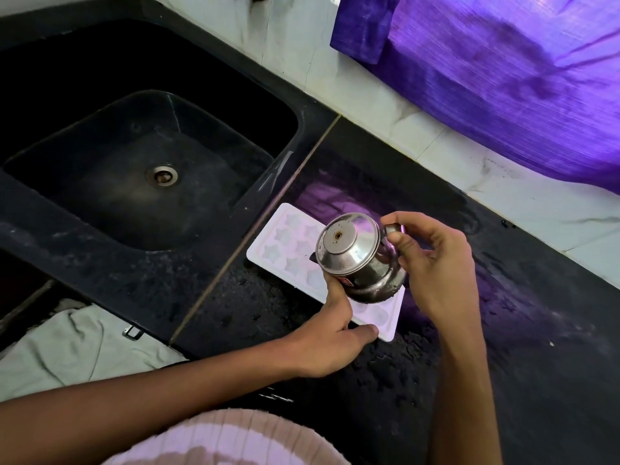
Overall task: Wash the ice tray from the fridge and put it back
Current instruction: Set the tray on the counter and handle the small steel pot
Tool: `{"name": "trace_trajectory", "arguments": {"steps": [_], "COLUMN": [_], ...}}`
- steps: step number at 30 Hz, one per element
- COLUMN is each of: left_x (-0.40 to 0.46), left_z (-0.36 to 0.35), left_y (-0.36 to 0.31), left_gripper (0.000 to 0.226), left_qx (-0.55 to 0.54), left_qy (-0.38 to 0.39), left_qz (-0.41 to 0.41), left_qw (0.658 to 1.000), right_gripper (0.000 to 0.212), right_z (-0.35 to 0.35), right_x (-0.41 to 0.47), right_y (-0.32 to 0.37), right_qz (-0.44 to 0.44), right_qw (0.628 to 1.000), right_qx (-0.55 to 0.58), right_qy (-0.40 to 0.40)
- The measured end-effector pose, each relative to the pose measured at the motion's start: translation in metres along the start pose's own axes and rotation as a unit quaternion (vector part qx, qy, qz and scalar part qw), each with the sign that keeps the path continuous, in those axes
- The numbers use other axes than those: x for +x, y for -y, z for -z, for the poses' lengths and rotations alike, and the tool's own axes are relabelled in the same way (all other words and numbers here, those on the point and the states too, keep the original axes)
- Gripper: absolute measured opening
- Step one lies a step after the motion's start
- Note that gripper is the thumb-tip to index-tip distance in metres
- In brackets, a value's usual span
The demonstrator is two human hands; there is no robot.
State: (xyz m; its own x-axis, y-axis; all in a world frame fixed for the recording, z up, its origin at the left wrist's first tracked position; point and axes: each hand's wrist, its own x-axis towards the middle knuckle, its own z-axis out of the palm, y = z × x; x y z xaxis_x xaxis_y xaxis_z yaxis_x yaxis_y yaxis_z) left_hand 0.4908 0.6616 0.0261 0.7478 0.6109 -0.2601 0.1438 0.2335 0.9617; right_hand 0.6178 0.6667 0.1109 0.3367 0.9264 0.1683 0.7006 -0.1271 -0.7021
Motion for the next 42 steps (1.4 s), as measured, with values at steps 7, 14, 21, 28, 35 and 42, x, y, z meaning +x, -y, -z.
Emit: {"name": "trace_trajectory", "arguments": {"steps": [7, 14, 21, 28, 35, 42], "left_x": [-0.003, -0.007, -0.009, -0.004, -0.004, 0.011], "left_z": [0.001, -0.001, -0.002, -0.002, 0.003, 0.016], "left_y": [-0.005, -0.012, -0.012, -0.009, -0.015, -0.016], "left_gripper": [0.103, 0.103, 0.103, 0.107, 0.109, 0.106], "left_qx": [0.024, 0.019, 0.011, 0.028, 0.056, -0.01], "left_qy": [0.008, -0.013, -0.034, -0.087, -0.115, -0.121], "left_qz": [0.01, 0.003, -0.044, -0.104, -0.119, -0.108], "left_qw": [1.0, 1.0, 0.998, 0.99, 0.985, 0.987], "right_gripper": [0.023, 0.024, 0.026, 0.026, 0.023, 0.016], "right_z": [0.002, 0.005, 0.009, 0.009, 0.005, -0.002], "right_x": [0.0, -0.001, 0.0, 0.002, 0.009, 0.021], "right_y": [0.002, 0.005, 0.003, -0.001, -0.001, 0.001], "right_qz": [0.009, 0.024, 0.034, 0.039, 0.027, 0.005], "right_qw": [1.0, 1.0, 0.998, 0.995, 0.992, 0.991], "right_qx": [-0.001, 0.003, 0.043, 0.087, 0.115, 0.109], "right_qy": [0.0, -0.012, -0.021, -0.042, -0.05, -0.072]}}
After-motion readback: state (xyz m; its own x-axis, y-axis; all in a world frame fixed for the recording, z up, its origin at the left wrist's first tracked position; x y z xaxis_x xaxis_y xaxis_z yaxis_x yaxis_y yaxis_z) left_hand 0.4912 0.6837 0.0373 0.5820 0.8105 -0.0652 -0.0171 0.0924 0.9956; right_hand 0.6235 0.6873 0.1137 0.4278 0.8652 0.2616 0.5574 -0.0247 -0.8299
